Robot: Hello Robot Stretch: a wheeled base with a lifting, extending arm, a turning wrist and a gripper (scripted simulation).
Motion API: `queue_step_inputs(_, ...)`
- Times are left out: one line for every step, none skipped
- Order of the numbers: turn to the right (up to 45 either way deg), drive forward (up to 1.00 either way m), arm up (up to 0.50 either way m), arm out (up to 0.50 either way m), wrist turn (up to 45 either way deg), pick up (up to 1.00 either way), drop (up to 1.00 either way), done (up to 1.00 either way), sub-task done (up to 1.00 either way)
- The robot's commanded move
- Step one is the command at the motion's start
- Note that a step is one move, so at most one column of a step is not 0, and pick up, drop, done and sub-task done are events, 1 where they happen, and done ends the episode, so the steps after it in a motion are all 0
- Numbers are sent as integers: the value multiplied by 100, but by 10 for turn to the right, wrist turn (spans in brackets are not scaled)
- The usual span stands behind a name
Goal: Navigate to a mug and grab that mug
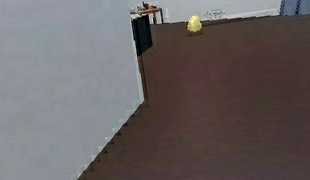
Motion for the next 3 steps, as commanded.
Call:
queue_step_inputs(60,0,0,0,0,0,0,0,0)
queue_step_inputs(0,100,0,0,0,0,0,0,0)
queue_step_inputs(30,0,0,0,0,0,0,0,0)
